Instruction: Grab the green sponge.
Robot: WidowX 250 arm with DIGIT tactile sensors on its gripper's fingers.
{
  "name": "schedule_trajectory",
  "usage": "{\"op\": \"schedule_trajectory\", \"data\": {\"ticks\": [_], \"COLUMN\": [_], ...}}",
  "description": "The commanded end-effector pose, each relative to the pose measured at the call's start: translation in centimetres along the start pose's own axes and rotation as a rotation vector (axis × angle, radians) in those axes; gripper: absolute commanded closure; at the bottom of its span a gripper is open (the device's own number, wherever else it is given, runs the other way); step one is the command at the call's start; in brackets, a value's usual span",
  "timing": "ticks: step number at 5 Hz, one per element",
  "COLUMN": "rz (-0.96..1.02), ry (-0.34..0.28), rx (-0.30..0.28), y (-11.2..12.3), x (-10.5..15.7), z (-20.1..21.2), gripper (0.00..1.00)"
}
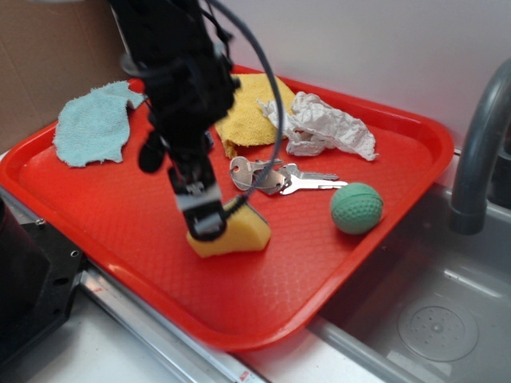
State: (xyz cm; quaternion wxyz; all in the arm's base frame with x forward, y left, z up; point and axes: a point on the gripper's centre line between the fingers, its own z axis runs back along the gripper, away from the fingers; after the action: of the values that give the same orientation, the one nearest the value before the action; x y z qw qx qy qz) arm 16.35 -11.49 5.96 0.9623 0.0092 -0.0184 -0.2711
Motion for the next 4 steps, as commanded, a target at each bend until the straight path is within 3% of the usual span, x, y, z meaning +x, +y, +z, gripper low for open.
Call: {"op": "schedule_trajectory", "data": {"ticks": [1,2,3,4], "rz": [-0.042,0.007,0.157,0.409], "ry": [0.038,-0.037,-0.062,-0.192], "rx": [-0.040,-0.025,0.014,-0.034], "y": [-1.0,0.0,1.9,4.7], "x": [1.0,0.0,-2.1,-5.8], "z": [-3.0,-0.3,4.7,9.3], "gripper": [1.00,1.00,1.00,1.00]}}
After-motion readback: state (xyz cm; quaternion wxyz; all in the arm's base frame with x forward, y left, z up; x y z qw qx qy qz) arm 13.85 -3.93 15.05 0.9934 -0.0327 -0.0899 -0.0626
